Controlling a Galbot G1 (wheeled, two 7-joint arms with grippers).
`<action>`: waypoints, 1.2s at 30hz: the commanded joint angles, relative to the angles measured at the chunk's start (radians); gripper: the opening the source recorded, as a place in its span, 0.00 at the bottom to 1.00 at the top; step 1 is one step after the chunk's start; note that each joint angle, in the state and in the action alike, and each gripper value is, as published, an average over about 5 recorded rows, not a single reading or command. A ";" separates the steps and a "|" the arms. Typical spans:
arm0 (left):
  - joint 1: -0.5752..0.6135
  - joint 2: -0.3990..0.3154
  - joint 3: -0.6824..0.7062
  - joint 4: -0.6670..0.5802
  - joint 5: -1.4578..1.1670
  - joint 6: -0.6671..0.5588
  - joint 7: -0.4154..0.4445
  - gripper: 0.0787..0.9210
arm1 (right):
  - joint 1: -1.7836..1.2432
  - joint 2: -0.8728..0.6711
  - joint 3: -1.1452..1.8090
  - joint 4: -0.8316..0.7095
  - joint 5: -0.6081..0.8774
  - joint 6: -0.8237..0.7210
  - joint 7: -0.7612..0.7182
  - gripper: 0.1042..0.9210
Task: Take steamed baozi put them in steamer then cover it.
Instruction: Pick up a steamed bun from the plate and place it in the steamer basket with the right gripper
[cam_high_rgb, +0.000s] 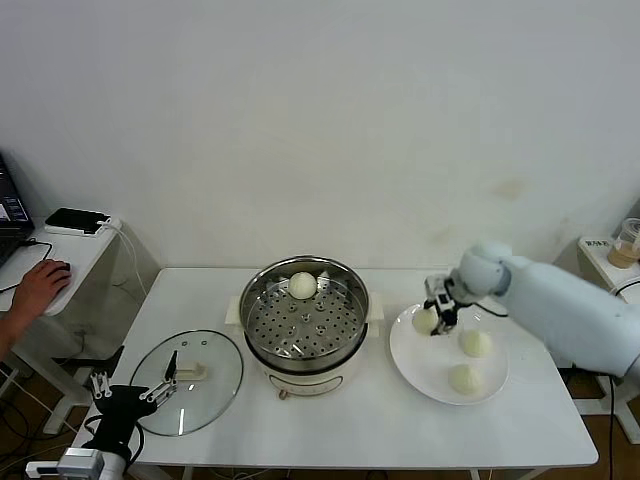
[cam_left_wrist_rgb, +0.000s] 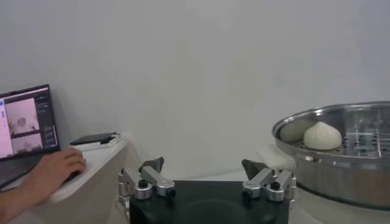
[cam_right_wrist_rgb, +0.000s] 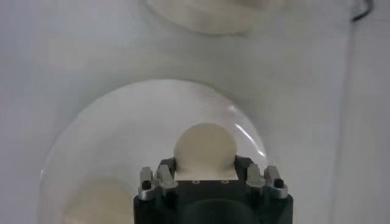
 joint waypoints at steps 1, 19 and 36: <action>0.001 0.000 0.004 -0.004 0.001 0.000 0.000 0.88 | 0.271 -0.040 -0.101 0.097 0.107 -0.026 -0.014 0.61; -0.012 -0.006 0.009 -0.014 0.001 0.002 0.000 0.88 | 0.339 0.363 -0.207 0.114 0.520 -0.291 0.202 0.62; -0.018 -0.007 -0.005 -0.006 -0.002 0.000 0.001 0.88 | 0.133 0.659 -0.208 -0.198 0.465 -0.338 0.286 0.63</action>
